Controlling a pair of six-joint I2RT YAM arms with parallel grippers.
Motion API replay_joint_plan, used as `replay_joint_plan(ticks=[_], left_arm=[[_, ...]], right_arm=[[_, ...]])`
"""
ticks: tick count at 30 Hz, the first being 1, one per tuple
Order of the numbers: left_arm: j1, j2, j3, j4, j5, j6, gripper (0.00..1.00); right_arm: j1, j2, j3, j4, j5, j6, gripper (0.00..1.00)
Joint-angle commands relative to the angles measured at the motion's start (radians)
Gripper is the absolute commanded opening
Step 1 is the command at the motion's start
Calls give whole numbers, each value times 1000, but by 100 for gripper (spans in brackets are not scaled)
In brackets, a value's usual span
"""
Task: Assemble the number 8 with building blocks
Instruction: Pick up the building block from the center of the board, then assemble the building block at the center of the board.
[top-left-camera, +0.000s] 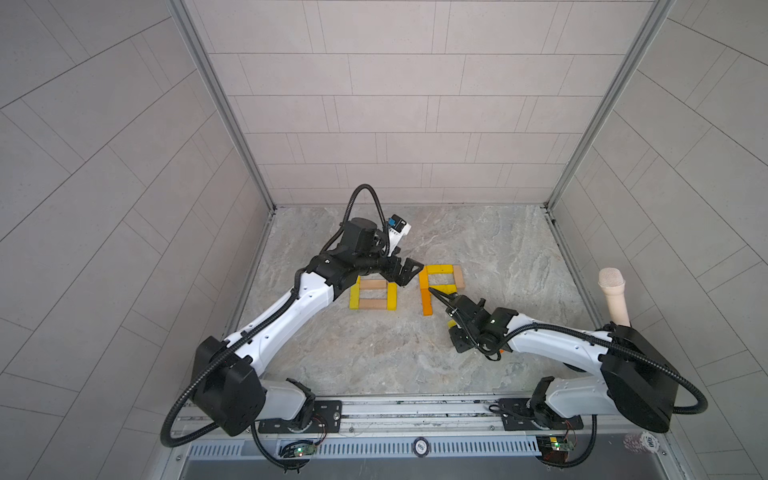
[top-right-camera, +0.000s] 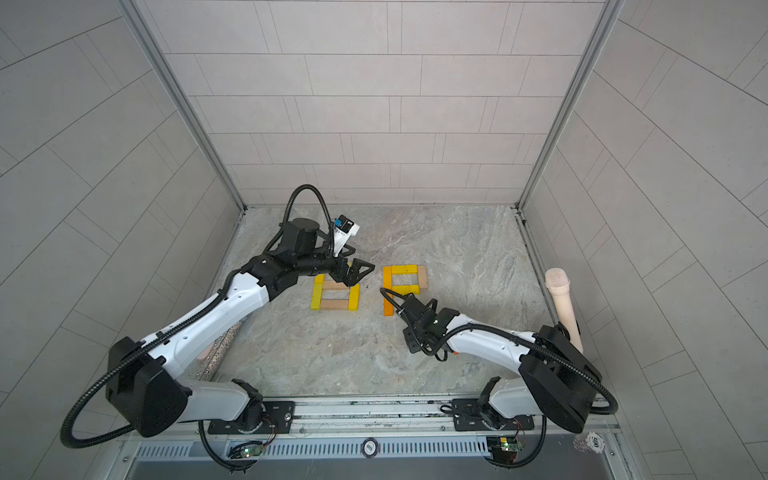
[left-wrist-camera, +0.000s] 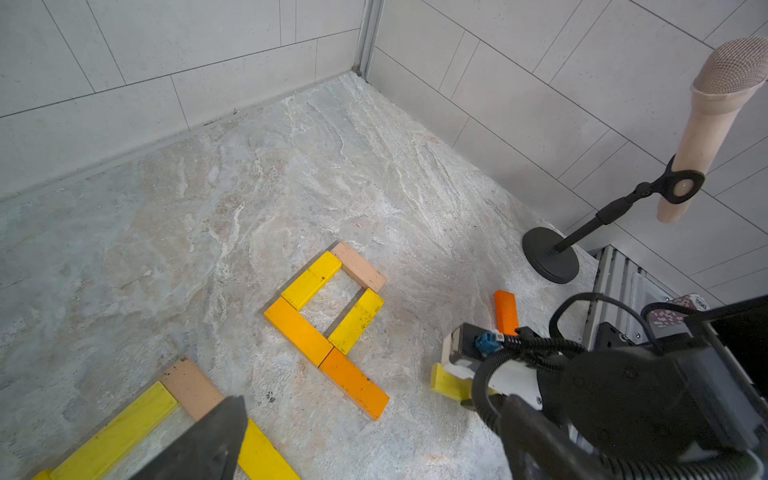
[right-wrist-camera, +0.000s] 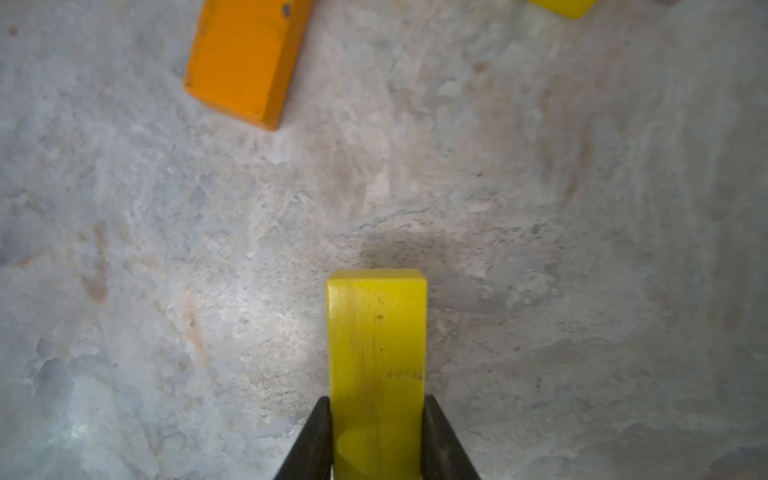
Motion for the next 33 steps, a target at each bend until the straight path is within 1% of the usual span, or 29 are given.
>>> replay_joint_plan(ticks=[1, 5, 9, 12, 15, 17, 20, 22, 26, 29, 33], left_arm=[[-6, -37, -8, 38, 24, 3, 100], [-7, -65, -17, 27, 44, -16, 100], [-8, -121, -56, 22, 40, -19, 100], [-7, -168, -91, 4, 30, -21, 100], [-8, -222, -150, 2, 28, -37, 100], [-10, -262, -197, 10, 15, -68, 100], [-19, -329, -290, 68, -20, -140, 100], [-36, -370, -349, 104, -59, -194, 100], [-107, -408, -410, 100, -146, -203, 100], [-149, -405, -428, 89, -167, -186, 100], [-172, -380, -429, 91, -172, -182, 100]], right_arm=[[-60, -26, 11, -36, -19, 9, 29], [-137, -28, 20, -48, -34, -6, 29], [-208, -32, 18, -39, -62, -23, 29], [-241, -31, 24, -40, -75, -38, 29], [-267, -24, 32, -43, -84, -53, 29], [-279, -15, 38, -44, -87, -56, 29], [-295, -7, 42, -34, -100, -57, 29], [-300, 3, 48, -28, -105, -57, 28], [-307, 29, 56, -14, -115, -59, 28], [-310, 54, 56, 8, -120, -52, 28], [-314, 85, 74, 32, -108, -34, 28]])
